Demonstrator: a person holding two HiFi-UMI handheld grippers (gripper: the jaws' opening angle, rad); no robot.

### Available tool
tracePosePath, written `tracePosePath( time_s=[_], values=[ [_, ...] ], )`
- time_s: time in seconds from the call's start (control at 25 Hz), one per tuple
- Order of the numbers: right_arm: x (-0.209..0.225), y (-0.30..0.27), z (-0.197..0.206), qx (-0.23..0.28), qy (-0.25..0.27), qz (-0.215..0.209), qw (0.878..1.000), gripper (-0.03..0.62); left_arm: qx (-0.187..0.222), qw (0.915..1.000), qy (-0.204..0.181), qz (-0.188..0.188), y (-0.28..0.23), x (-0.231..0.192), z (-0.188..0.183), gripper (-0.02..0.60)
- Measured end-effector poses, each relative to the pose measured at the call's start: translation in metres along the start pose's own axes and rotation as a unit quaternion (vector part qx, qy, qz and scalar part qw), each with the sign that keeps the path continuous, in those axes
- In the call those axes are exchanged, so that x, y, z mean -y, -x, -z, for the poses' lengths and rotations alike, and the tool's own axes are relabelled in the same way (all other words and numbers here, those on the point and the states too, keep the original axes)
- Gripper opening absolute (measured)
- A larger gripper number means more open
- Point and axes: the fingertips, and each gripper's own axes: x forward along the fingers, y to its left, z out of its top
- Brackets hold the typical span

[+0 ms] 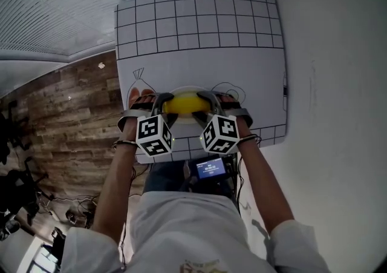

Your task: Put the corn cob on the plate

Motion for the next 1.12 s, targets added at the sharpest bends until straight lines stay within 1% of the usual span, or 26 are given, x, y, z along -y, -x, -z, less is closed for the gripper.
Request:
tracePosePath(
  time_s=[0.08,0.24,0.36,0.48,0.56,0.68,0.76,0.84,0.88,1.0,1.04,1.12],
  values=[
    [0.003,0.002,0.002,-0.001,0.004,0.007,1.0,0.262,0.009,0.9999,0.01,-0.003,0.002,-0.001,0.0,0.247],
    [0.008,0.007,0.009,-0.01,-0.01,0.013,1.0,0.282,0.008,0.9998,-0.001,-0.018,0.006,-0.003,0.006,0.247],
    [0.009,0.013,0.014,-0.008,-0.02,0.02,1.0,0.284,0.017,0.9993,0.008,-0.032,0.011,-0.004,0.008,0.247],
    [0.01,0.015,0.014,-0.004,-0.011,0.031,0.999,0.279,0.027,0.9987,0.021,-0.037,0.014,-0.005,0.007,0.247],
    [0.008,0.014,0.014,-0.004,-0.013,0.027,1.0,0.27,0.025,0.9989,0.019,-0.034,0.014,-0.003,0.008,0.25],
    [0.007,0.015,0.015,-0.008,-0.019,0.021,1.0,0.272,0.03,0.998,0.026,-0.048,0.018,-0.005,0.009,0.25],
    [0.005,0.019,0.018,-0.01,-0.017,0.022,1.0,0.272,0.037,0.9967,0.046,-0.056,0.024,-0.006,0.01,0.25],
    [0.004,0.027,0.022,-0.008,-0.027,0.02,0.999,0.272,0.049,0.9932,0.084,-0.062,0.032,-0.009,0.014,0.25],
    [0.004,0.032,0.025,-0.005,-0.038,0.021,0.999,0.272,0.059,0.99,0.109,-0.067,0.038,-0.01,0.017,0.25],
    [0.007,0.05,0.036,0.003,-0.074,0.038,0.997,0.272,0.097,0.975,0.183,-0.082,0.055,-0.012,0.026,0.25],
    [0.009,0.054,0.037,0.008,-0.087,0.046,0.995,0.272,0.108,0.9694,0.201,-0.09,0.06,-0.013,0.029,0.25],
    [0.014,0.062,0.033,0.027,-0.113,0.064,0.991,0.27,0.13,0.9592,0.225,-0.111,0.069,-0.014,0.031,0.249]
  ],
)
